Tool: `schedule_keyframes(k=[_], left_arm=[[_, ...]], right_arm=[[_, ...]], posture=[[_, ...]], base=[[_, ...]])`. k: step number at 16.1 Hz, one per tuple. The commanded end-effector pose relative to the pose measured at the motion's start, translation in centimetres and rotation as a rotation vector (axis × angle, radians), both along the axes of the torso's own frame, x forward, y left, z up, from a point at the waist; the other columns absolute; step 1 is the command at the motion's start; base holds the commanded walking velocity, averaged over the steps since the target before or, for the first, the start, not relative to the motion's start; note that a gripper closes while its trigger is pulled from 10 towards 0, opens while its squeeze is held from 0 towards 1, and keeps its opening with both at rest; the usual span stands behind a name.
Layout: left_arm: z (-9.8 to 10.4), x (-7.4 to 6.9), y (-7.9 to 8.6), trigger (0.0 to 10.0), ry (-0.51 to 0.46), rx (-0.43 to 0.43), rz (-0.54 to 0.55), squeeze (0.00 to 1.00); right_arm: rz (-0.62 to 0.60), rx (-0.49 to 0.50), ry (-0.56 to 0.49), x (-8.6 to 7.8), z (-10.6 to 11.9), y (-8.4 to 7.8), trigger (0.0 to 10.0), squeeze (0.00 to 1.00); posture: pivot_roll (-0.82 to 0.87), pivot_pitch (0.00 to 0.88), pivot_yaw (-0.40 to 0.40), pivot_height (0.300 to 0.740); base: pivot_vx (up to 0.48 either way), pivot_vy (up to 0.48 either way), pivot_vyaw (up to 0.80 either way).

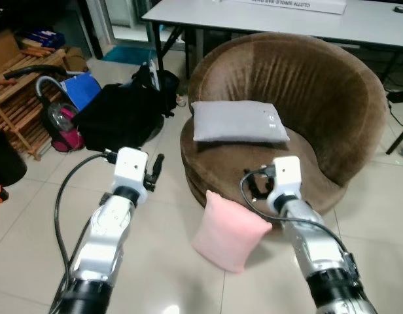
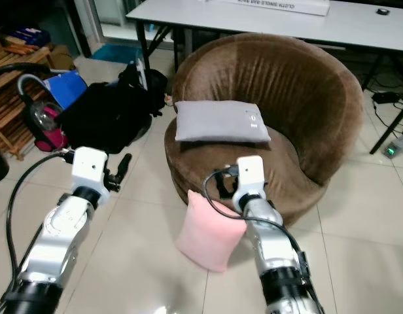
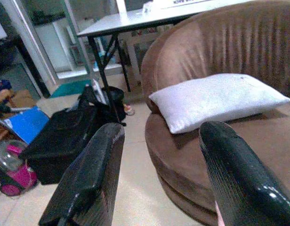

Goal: Move the pillow to the sofa from floor

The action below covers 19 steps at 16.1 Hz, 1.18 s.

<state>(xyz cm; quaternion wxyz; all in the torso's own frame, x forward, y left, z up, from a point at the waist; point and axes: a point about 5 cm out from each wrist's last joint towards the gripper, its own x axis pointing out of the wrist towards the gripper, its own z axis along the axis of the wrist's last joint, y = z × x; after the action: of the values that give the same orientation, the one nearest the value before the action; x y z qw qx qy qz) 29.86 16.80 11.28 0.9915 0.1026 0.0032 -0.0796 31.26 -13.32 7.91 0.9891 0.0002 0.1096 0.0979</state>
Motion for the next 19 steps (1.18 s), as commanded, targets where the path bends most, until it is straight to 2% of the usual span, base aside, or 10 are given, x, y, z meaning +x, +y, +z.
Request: schedule_keyframes(k=[1,16,19], left_arm=[[0.26,0.19,-0.64,10.0,-0.007,-0.012,-0.021,0.00],[0.11,0.17,-0.79,10.0,-0.001,-0.014,-0.027,0.00],[-0.07,0.18,-0.81,10.0,0.006,-0.004,-0.022,0.00]], right_arm=[[-0.029,-0.012,0.008,-0.06,-0.24,-1.01,10.0,0.00],[-0.031,-0.017,0.013,-0.01,-0.34,-1.17,10.0,0.00],[-0.031,-0.013,0.013,-0.01,-0.36,-1.15,10.0,0.00]], posture=[[0.03,0.000,0.016,0.740],[0.02,0.000,0.014,0.740],[0.02,0.000,0.014,0.740]], base=[[0.341,0.000,0.00],[0.337,0.000,0.00],[0.094,0.000,0.00]])
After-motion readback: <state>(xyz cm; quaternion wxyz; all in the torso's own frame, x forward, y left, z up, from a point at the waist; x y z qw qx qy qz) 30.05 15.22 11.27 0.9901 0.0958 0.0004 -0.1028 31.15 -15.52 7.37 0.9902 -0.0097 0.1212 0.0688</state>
